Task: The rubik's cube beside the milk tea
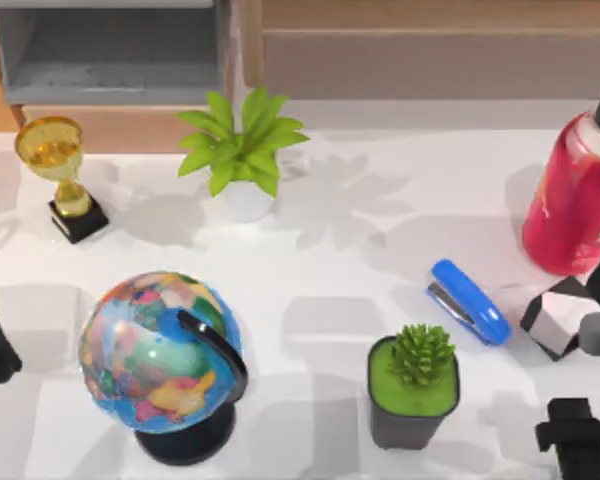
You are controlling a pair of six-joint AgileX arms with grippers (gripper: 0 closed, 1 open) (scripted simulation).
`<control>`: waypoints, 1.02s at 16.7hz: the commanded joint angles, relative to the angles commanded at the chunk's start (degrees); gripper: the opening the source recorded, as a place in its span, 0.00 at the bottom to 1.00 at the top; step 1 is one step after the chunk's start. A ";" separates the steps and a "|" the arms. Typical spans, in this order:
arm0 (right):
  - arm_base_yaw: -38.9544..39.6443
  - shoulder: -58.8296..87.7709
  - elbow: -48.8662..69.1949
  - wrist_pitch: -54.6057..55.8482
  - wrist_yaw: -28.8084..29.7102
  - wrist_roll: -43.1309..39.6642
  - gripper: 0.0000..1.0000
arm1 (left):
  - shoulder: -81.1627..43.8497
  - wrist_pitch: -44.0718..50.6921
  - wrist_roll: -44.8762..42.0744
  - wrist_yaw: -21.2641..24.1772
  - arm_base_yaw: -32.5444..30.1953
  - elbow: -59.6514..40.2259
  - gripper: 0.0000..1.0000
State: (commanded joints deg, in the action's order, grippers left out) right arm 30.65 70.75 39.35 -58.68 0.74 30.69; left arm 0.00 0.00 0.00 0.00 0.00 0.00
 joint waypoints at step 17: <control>0.00 0.00 0.00 0.00 0.00 0.00 1.00 | 0.00 0.00 0.00 0.00 0.00 0.00 1.00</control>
State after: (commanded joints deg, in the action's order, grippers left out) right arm 30.65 70.75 39.35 -58.68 0.74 30.69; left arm 0.00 0.00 0.00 0.00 0.00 0.00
